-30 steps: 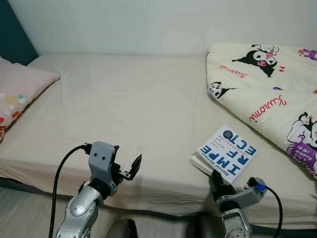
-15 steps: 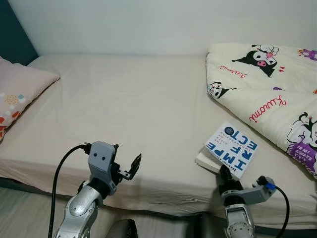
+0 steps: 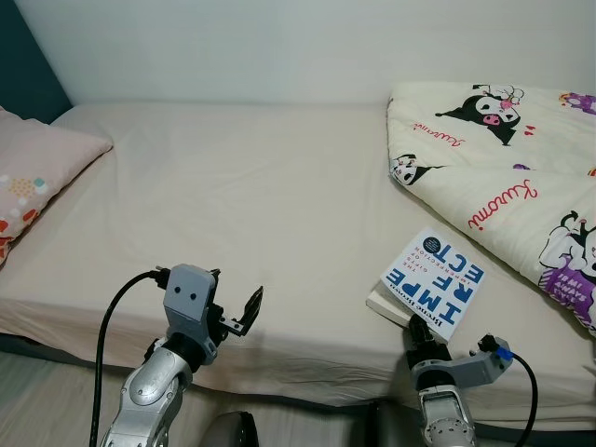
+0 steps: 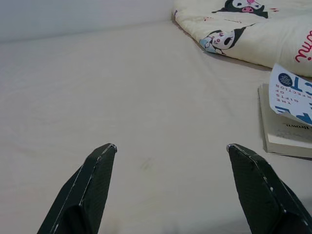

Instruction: Clean up the room

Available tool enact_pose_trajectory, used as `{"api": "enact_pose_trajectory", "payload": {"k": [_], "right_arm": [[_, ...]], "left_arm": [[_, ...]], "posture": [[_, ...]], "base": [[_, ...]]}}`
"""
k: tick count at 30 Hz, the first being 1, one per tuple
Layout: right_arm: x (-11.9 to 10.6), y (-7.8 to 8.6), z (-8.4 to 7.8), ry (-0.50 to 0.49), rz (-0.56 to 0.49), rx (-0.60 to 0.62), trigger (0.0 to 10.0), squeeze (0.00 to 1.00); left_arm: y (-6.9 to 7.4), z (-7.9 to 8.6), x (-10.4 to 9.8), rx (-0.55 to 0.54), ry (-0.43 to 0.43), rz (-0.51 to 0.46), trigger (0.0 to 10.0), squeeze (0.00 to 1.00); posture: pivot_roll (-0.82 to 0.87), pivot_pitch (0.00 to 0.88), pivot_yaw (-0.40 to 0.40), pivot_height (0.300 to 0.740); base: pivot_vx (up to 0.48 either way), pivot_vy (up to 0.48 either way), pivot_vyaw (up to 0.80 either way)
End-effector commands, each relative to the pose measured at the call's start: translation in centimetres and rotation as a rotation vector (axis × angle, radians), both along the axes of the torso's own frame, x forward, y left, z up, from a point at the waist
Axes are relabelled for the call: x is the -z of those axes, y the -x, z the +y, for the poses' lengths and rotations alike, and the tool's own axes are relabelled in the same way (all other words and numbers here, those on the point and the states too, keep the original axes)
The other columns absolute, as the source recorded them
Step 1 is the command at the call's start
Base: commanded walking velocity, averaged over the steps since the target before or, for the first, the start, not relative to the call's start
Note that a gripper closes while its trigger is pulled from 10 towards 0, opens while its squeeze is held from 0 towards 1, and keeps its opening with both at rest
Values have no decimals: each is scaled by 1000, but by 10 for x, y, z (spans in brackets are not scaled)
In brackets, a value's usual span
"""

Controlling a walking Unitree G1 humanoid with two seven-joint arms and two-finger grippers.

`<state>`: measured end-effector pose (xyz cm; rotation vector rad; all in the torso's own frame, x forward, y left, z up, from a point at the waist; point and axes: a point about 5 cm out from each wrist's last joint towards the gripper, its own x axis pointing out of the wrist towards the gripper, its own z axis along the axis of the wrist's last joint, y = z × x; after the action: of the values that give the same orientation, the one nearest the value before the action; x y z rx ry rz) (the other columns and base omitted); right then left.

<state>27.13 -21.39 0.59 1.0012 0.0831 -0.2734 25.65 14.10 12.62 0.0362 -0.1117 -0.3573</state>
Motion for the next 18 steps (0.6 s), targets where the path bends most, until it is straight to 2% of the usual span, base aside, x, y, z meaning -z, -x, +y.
{"api": "enact_pose_trajectory", "payload": {"k": [1,2,3,4,5,7,8,11,12,13,18], "right_arm": [[5,1,7,-7,31,-29,10000,1000],[5,1,7,2,35,-34,10000,1000],[5,1,7,9,38,-37,10000,933],[5,1,7,9,38,-37,10000,933],[5,1,7,16,41,-38,10000,816],[5,0,7,18,42,-38,10000,816],[6,1,7,20,46,-36,10000,0],[7,2,7,16,41,-30,10000,0],[7,3,7,17,43,-21,10000,43],[8,4,5,18,50,-3,10000,0],[9,6,1,26,64,25,10000,0]], "left_arm": [[0,10,3,-27,-27,8,10000,0],[0,9,3,-27,-26,8,10000,0],[0,9,3,-28,-25,8,10000,0],[0,9,3,-28,-25,8,10000,0],[0,9,3,-28,-24,9,10000,0],[0,9,3,-30,-23,10,10000,0],[1,9,4,-34,-19,12,10000,0],[1,9,4,-43,-15,13,10000,0],[1,10,4,-46,-14,13,10000,0],[1,10,4,-49,-15,12,10000,0],[1,11,4,-55,-17,10,10000,0]], "posture": [[59,119,32,596],[59,119,32,596],[59,120,31,596],[59,120,31,596],[59,120,31,596],[59,120,31,596],[58,121,28,596],[60,122,26,596],[61,121,25,596],[61,121,25,596],[61,121,25,596]], "base": [[0,0,0],[0,0,0],[0,0,0],[0,0,0],[0,0,0],[0,0,0],[0,0,0],[0,0,0],[0,0,0],[0,0,0],[0,0,0]]}}
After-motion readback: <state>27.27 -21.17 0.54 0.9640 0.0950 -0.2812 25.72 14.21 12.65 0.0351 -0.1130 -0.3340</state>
